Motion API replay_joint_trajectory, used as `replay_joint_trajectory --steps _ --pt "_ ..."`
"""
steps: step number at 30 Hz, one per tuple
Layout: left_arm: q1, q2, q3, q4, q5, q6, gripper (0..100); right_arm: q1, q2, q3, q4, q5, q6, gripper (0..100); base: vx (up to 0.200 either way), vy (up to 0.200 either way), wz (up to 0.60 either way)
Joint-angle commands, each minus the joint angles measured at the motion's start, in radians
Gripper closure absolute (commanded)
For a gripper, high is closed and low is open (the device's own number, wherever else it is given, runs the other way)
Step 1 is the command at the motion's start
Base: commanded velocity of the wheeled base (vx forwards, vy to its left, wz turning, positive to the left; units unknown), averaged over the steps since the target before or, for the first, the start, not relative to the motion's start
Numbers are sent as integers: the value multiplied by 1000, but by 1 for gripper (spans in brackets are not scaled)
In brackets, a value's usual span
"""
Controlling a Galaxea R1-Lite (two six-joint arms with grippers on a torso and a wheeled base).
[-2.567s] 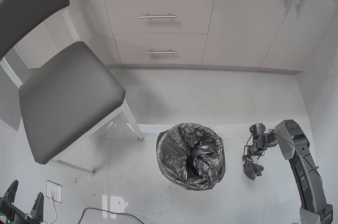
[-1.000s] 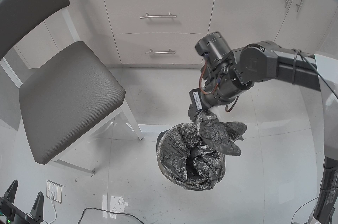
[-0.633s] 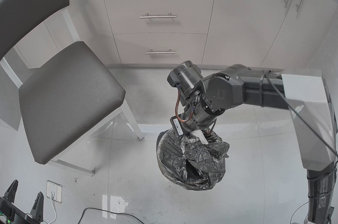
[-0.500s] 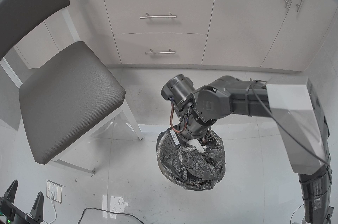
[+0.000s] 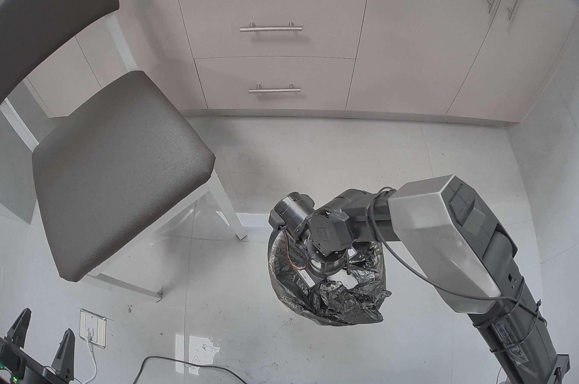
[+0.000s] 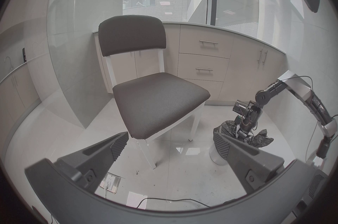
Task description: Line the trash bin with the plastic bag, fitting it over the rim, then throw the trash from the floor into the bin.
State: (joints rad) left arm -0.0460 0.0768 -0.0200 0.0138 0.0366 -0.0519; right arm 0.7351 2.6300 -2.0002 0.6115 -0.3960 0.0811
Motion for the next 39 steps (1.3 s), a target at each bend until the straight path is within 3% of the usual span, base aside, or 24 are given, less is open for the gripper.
replay_joint_trajectory --steps 1,6,23,24,39 --pt "0 1 0 0 0 0 0 -8 18 0 -122 -47 -55 100 0 0 0" --pt "0 1 0 0 0 0 0 -8 -19 0 -239 -50 -135 100 0 0 0" --pt "0 1 0 0 0 0 0 29 -56 0 -317 -87 -144 100 0 0 0" --pt "0 1 0 0 0 0 0 27 -54 0 -315 -89 -147 0 0 0 0" --pt "0 1 0 0 0 0 0 18 -50 0 -318 -89 -155 0 0 0 0"
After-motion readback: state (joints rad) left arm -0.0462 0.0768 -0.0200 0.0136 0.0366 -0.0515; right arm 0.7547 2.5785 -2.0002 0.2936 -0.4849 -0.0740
